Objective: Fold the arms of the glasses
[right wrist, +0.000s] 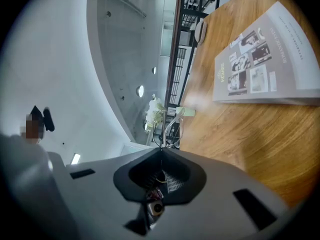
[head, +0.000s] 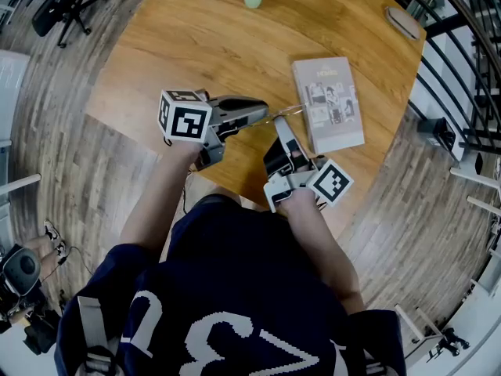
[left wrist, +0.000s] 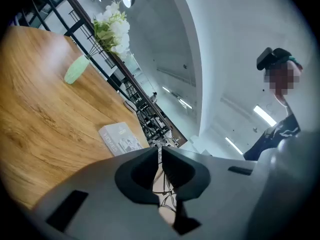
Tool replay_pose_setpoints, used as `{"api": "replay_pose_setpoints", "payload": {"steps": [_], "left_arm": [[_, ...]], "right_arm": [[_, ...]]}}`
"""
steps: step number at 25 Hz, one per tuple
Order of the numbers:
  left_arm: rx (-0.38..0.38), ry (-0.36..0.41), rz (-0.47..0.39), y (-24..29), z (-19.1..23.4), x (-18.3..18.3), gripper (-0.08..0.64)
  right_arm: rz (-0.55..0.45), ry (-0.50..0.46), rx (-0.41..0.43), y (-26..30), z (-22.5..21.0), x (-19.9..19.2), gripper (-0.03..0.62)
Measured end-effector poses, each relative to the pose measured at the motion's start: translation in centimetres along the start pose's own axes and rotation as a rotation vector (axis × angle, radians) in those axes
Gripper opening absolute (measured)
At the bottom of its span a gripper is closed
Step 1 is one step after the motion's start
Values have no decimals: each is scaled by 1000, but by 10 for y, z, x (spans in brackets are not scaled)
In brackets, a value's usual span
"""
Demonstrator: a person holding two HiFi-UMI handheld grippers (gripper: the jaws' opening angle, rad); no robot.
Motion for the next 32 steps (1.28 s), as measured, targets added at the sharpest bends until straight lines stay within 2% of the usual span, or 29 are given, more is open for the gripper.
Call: {"api": "replay_pose_setpoints", "payload": {"steps": [5, 8, 11, 15, 18, 23, 29, 32], "left_arm": [[145, 76, -82, -19, 12, 5, 32], [209, 98, -149, -34, 18, 6, 32], [268, 103, -179, -47, 25, -1, 32], [285, 80, -179, -58, 27, -17, 32], [291, 75, -168, -63, 25, -27, 32], [319, 72, -169, -70, 29, -33, 32], [311, 80, -180, -65, 27, -27, 32], [326, 131, -200, -65, 21, -14, 31]], "right_arm": [[-19, 30, -56, -2, -18, 0, 28], [-41, 83, -154, -6, -49, -2, 28], [-71, 169, -259, -8, -86, -7, 28], [-122, 289, -381, -12, -128, -13, 28], [-155, 316, -435, -14, -144, -13, 28], [-172, 286, -461, -7, -151, -7, 34], [-148, 262, -461, -9, -153, -4, 60], [-110, 149, -408, -6, -125, 8, 37]]}}
Point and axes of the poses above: the fingertips, and each gripper's own axes: y forward along the fingers, z to its left, x out of its top, the point moved 2 cm from there along -y, backward along the fingers, and after that the axes turned 5 degrees about z, right-handed, at the moved point
